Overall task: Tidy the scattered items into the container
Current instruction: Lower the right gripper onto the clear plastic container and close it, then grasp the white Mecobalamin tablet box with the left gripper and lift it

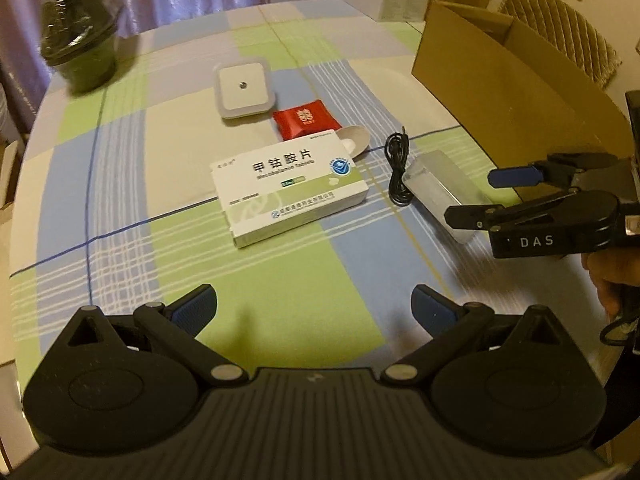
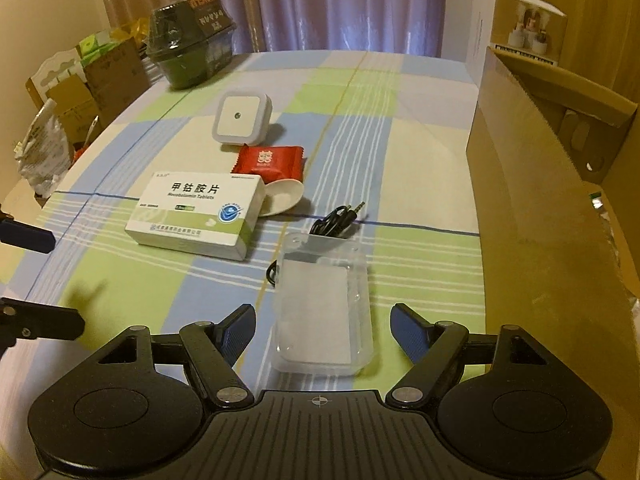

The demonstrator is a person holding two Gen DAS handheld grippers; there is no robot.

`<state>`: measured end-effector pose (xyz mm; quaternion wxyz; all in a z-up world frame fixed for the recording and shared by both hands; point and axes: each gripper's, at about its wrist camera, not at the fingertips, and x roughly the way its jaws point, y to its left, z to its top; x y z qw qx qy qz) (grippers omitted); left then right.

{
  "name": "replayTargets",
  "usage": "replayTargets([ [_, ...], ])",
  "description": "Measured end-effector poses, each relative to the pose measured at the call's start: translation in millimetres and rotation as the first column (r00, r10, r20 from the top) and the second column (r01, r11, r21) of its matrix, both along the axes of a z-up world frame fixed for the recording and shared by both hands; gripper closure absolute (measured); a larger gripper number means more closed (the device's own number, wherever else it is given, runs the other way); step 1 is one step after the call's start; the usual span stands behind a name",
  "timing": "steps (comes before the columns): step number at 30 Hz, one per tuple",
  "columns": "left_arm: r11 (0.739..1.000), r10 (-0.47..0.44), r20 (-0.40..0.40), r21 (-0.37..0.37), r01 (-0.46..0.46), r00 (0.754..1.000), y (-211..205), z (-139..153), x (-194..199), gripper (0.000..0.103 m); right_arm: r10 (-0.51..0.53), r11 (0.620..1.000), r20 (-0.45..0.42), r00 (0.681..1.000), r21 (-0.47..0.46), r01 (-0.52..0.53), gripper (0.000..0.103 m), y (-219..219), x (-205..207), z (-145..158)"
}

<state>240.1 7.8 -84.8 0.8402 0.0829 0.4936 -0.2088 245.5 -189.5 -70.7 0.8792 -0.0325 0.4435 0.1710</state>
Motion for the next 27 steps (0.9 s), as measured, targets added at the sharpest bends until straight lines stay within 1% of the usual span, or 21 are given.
replayTargets([
  [2, 0.999, -0.032, -0.001, 0.002, 0.032, 0.999, -4.8, -1.9, 5.4, 0.001, 0.007, 1.000, -0.005, 1.000, -0.001, -0.007, 0.022, 1.4, 4.5, -1.5],
  [5, 0.996, -0.091, 0.015, 0.026, 0.091, 0.996, -12.8, -5.0, 14.7, 0.001, 0.018, 1.000, -0.017, 1.000, -0.012, -0.018, 0.022, 3.4, 10.9, -5.1],
  [10, 0.978, -0.196, 0.059, 0.077, 0.191, 0.979, -23.6, -10.5, 33.8, 0.002, 0.017, 1.000, -0.039, 0.999, -0.018, -0.017, 0.022, 3.3, 18.1, -10.3],
  [11, 0.974, -0.214, 0.063, 0.088, 0.208, 0.975, -25.0, -12.2, 38.5, 0.002, 0.020, 1.000, -0.043, 0.999, -0.018, -0.021, 0.029, 3.5, 18.9, -11.4],
  [12, 0.970, -0.229, 0.068, 0.098, 0.222, 0.971, -25.8, -13.7, 42.9, 0.002, 0.021, 1.000, -0.050, 0.999, -0.016, -0.022, 0.040, 3.6, 19.9, -12.8],
  [16, 0.954, -0.280, 0.092, 0.142, 0.266, 0.956, -27.5, -19.4, 59.0, 0.002, 0.006, 1.000, -0.050, 0.999, -0.017, -0.007, 0.043, 3.7, 19.0, -12.9],
  [18, 0.941, -0.314, 0.113, 0.169, 0.293, 0.943, -29.2, -21.5, 64.8, 0.001, 0.004, 1.000, -0.045, 0.999, -0.013, -0.005, 0.043, 4.1, 16.5, -11.7],
  [20, 0.923, -0.357, 0.121, 0.199, 0.329, 0.926, -32.2, -25.1, 71.6, 0.001, 0.004, 1.000, -0.035, 0.999, -0.013, -0.005, 0.043, 4.2, 13.3, -10.2],
  [22, 0.902, -0.401, 0.113, 0.221, 0.370, 0.909, -35.9, -31.2, 80.2, 0.001, -0.003, 1.000, -0.033, 0.999, -0.008, 0.002, 0.043, 3.1, 10.5, -8.9],
  [24, 0.883, -0.437, 0.092, 0.229, 0.409, 0.895, -39.1, -38.6, 90.0, 0.002, -0.009, 1.000, -0.036, 0.999, -0.002, 0.009, 0.043, 2.4, 8.1, -8.8],
  [25, 0.879, -0.446, 0.074, 0.225, 0.421, 0.892, -40.0, -42.2, 94.6, 0.003, -0.008, 1.000, -0.038, 0.999, -0.003, 0.008, 0.043, 2.6, 6.7, -9.1],
  [27, 0.879, -0.443, 0.050, 0.217, 0.423, 0.895, -40.4, -47.9, 101.7, 0.008, -0.006, 1.000, -0.041, 0.999, -0.006, 0.006, 0.043, 3.0, 3.7, -10.4],
])
